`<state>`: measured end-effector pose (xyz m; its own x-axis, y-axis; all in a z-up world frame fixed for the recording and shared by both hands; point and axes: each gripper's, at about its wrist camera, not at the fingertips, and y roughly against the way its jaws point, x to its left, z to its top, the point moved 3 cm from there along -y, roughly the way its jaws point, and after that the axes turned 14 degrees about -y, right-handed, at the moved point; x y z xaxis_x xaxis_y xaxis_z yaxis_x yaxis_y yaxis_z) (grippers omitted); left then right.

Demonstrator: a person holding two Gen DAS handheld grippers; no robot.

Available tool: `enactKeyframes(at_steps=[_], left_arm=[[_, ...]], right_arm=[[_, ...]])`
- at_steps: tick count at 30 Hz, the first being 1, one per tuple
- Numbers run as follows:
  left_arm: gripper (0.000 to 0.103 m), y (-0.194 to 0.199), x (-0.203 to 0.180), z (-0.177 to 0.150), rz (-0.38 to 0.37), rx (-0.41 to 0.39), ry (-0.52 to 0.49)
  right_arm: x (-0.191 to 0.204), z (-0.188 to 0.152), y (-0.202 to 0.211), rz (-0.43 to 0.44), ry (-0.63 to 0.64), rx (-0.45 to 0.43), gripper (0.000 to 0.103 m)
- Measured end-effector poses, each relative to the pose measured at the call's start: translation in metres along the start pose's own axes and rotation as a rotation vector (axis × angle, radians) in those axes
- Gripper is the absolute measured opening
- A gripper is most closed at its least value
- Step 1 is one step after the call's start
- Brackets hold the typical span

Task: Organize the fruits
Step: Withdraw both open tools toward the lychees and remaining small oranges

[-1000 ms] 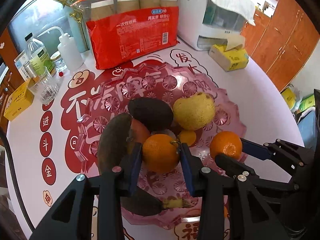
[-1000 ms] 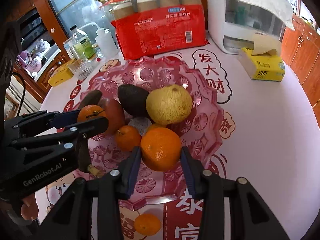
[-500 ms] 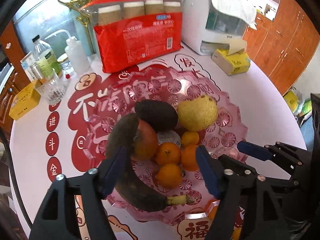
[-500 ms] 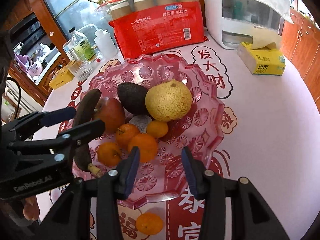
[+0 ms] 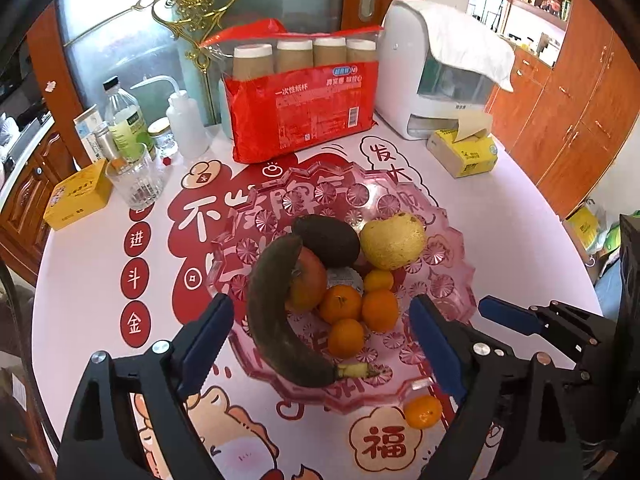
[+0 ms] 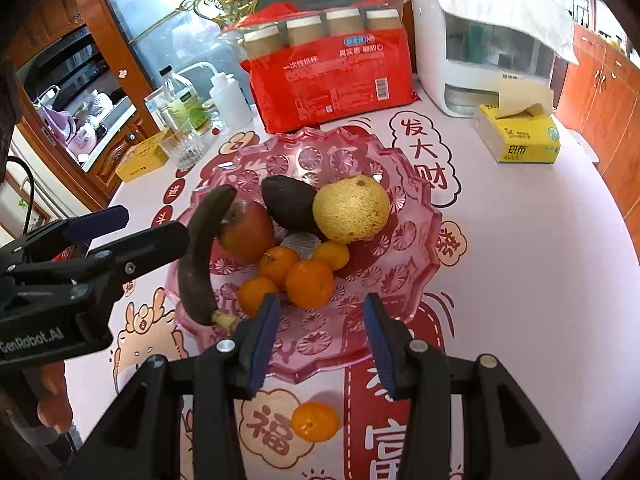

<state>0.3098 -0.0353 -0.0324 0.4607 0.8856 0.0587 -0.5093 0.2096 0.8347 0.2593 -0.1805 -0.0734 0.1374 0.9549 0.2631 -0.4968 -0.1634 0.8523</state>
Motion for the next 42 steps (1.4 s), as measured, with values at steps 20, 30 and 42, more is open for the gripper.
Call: enactKeyframes(at_steps=[20, 30, 42], left_arm=[[0.094, 0.091, -0.007, -0.032, 0.055, -0.061, 0.073], [0.097, 0.135, -0.022, -0.055, 0.097, -0.109, 0.096], [0.097, 0.127, -0.051, -0.11, 0.135, -0.097, 0.13]], right_arm=[[0.015, -0.02, 0.082, 0.031, 0.046, -0.095, 0.054], [0.011, -0.038, 0.121, 0.061, 0.073, -0.141, 0.062], [-0.016, -0.08, 0.119, 0.037, 0.102, -0.142, 0.062]])
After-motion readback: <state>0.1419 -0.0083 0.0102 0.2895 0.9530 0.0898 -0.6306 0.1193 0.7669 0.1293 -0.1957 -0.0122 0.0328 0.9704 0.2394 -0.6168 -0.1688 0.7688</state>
